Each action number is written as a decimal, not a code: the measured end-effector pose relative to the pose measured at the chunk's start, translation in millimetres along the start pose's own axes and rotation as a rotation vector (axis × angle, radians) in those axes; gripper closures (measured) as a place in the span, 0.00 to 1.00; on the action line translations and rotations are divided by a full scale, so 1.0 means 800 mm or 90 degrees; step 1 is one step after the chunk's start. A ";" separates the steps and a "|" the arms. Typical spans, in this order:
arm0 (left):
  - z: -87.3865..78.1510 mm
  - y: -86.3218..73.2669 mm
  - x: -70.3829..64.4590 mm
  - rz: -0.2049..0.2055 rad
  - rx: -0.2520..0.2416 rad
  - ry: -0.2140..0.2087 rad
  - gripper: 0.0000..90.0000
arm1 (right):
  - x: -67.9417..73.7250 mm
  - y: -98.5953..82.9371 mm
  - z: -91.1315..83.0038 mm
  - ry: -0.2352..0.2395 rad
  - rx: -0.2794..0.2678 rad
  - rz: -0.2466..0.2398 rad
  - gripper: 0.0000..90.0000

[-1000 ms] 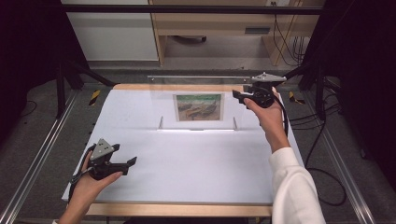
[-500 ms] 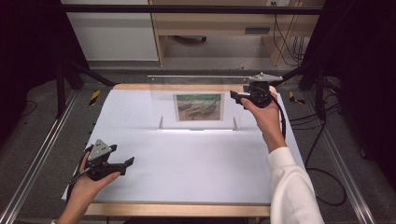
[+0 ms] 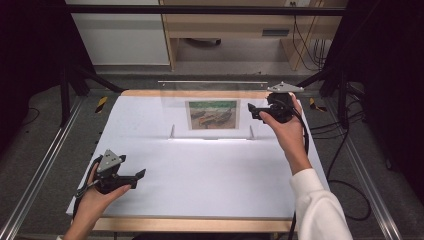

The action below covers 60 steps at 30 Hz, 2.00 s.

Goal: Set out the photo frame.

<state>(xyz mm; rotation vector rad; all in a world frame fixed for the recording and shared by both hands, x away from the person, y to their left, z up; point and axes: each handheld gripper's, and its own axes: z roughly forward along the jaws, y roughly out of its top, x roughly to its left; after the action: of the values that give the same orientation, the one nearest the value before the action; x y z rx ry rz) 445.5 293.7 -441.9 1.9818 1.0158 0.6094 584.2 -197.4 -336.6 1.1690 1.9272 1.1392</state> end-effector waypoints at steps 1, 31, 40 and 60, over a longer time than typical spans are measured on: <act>0.000 0.000 0.000 0.000 0.001 0.001 0.12 | 0.001 -0.002 -0.005 -0.004 -0.002 -0.004 0.12; 0.003 -0.013 0.007 -0.001 0.021 0.032 0.09 | 0.009 -0.091 -0.123 -0.030 -0.019 0.023 0.08; 0.003 -0.013 0.005 0.007 0.035 0.039 0.09 | 0.008 -0.124 -0.136 -0.037 0.014 0.018 0.07; 0.000 -0.028 0.030 -0.012 0.082 0.092 0.10 | 0.001 -0.222 -0.115 -0.051 0.141 0.074 0.11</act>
<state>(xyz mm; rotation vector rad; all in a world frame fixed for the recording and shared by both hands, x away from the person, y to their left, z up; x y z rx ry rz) 449.0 321.1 -459.1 2.0619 1.1858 0.6998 441.0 -272.5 -453.8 1.4386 1.9830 0.9392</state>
